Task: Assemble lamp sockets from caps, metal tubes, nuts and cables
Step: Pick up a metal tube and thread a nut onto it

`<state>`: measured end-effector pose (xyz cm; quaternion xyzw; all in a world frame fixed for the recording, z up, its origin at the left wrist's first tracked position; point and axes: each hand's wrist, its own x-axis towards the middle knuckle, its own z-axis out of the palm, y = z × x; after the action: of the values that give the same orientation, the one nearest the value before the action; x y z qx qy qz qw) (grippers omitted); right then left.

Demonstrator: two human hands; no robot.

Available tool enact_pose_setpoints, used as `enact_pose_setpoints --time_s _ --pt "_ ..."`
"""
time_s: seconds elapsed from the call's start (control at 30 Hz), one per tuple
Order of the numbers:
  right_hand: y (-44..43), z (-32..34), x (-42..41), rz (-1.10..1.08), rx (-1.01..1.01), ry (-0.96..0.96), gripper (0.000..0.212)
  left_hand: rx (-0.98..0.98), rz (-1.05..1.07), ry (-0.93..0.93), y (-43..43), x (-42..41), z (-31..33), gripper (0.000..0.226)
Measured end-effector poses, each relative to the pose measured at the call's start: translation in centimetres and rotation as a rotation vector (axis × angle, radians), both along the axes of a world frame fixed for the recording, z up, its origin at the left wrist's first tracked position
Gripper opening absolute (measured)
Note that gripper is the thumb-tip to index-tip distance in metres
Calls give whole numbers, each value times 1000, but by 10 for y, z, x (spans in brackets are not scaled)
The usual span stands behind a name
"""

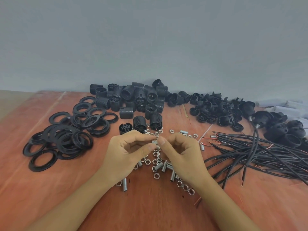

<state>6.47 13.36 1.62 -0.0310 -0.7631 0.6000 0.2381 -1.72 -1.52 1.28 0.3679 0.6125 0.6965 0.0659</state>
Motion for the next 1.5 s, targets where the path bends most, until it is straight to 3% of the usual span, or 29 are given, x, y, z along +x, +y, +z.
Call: enact_pose_setpoints --time_s 0.07,0.1,0.2,0.33,0.43,0.57,0.67,0.8,0.9,1.03,1.17,1.3,1.4,1.5 --pt "-2 -2 0 -16 15 -26 55 -8 -10 6 1 1 -1 20" --pt "-2 -2 1 -17 13 -30 56 -10 -6 4 1 2 -1 20" --pt "2 -2 1 40 -13 4 34 -2 -9 12 0 -1 -1 20" --pt "-1 -1 1 13 -8 -24 50 -12 -32 15 0 2 -1 22" --pt "-1 -1 2 83 -51 -7 33 -10 -28 38 0 1 -1 21" --pt "-1 -2 2 39 -36 -26 57 -13 -40 34 0 1 0 20" --pt "-2 0 2 90 -66 -10 37 -15 -28 51 -1 -1 -1 20" --pt "-1 -2 1 33 -22 -15 50 -32 -29 53 -1 0 -1 19" --pt "-2 0 2 74 -54 -10 30 -26 -26 60 -1 -2 -1 20" --pt "-1 -2 1 29 -13 -16 49 -32 -31 66 -1 -2 -2 23" --pt "-1 -1 3 115 -42 -8 31 -21 -17 70 -2 -4 -2 20" --pt "-1 -3 2 49 -7 -16 52 -31 -42 68 -1 -1 -2 19" --pt "-1 -2 2 77 -35 -16 31 -27 -36 77 -2 -3 -3 18" --pt "-1 -2 2 48 28 -2 46 -40 -35 77 -1 -3 -3 18"
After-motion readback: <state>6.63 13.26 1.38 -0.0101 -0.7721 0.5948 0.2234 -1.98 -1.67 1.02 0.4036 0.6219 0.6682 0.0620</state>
